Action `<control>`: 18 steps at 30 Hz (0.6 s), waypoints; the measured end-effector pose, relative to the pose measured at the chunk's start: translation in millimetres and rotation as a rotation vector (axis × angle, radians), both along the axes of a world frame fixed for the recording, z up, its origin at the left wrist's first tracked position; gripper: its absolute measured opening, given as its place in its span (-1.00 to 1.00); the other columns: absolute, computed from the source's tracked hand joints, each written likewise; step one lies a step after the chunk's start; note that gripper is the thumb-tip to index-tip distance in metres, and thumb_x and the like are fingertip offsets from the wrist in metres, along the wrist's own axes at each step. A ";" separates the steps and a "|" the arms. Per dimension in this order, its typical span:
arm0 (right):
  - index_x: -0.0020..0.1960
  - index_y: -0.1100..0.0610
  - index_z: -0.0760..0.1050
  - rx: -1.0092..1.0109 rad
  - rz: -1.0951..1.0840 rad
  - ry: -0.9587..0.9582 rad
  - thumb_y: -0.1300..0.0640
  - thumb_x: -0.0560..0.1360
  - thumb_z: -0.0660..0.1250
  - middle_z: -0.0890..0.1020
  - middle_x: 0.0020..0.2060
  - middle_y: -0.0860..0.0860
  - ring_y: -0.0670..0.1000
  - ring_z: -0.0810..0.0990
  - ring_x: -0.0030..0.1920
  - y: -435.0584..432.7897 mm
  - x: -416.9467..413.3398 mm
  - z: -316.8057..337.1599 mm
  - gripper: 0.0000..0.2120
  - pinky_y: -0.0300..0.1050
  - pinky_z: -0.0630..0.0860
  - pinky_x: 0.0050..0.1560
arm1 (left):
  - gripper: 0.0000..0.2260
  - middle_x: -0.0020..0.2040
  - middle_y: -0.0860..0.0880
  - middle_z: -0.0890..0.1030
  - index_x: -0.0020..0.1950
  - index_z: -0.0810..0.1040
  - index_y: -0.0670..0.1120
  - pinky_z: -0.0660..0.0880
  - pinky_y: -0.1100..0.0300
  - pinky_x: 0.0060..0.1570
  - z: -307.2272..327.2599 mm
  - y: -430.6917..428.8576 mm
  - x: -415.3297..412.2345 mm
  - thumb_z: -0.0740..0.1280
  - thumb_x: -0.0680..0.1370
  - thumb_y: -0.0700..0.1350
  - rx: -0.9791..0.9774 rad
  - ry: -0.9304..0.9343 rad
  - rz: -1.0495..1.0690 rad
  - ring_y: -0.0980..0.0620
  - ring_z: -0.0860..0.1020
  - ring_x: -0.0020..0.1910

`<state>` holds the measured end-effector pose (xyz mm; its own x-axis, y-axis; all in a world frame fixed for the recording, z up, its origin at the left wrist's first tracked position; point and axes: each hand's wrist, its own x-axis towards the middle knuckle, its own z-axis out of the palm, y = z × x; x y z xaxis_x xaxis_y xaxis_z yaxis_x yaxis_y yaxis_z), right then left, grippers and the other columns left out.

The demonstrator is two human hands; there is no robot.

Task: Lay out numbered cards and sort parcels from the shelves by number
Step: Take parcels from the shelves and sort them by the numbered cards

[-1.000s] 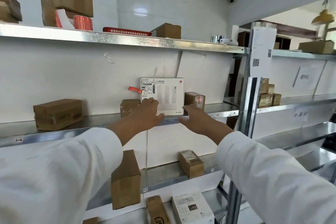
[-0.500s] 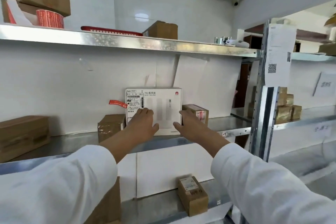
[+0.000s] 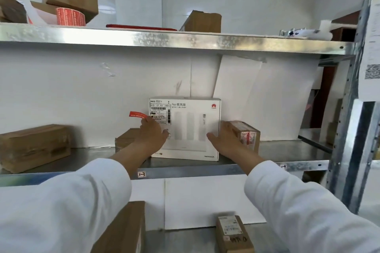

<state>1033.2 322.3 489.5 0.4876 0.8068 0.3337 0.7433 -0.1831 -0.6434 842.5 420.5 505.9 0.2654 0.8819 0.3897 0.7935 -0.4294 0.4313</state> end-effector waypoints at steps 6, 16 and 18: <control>0.44 0.24 0.14 0.113 0.038 0.191 0.08 0.58 0.22 0.26 0.32 0.11 -0.03 0.28 0.04 30.5 20.2 -19.4 -0.49 -0.23 0.25 0.02 | -0.36 0.38 -0.29 0.29 0.49 0.03 -0.35 0.32 -0.04 0.31 -6.7 27.5 28.8 0.19 0.61 0.03 -0.126 -0.306 0.041 -0.24 0.33 0.34; 0.42 0.00 0.24 0.201 0.211 0.469 -0.12 0.55 0.27 0.49 0.16 -0.15 -0.09 0.47 0.21 49.5 35.5 -50.3 -0.49 -0.19 0.34 0.20 | -0.85 -0.20 -0.04 0.34 0.20 0.33 -0.18 0.30 0.42 -0.48 -24.0 25.3 26.1 0.12 0.66 -0.17 -0.180 -0.480 -0.045 0.16 0.29 -0.33; 0.43 0.05 0.26 0.247 0.206 0.479 -0.08 0.56 0.28 0.52 0.19 -0.11 -0.07 0.48 0.21 52.8 35.5 -52.3 -0.50 -0.19 0.35 0.18 | -0.93 -0.24 -0.03 0.33 0.10 0.29 -0.11 0.25 0.43 -0.47 -31.1 33.4 22.3 0.13 0.63 -0.23 -0.159 -0.537 -0.042 0.06 0.34 -0.33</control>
<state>1068.7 375.2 437.2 0.4714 0.8276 0.3047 0.3628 0.1329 -0.9223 864.8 453.9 474.8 0.1026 0.9336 0.3434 0.4280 -0.3531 0.8320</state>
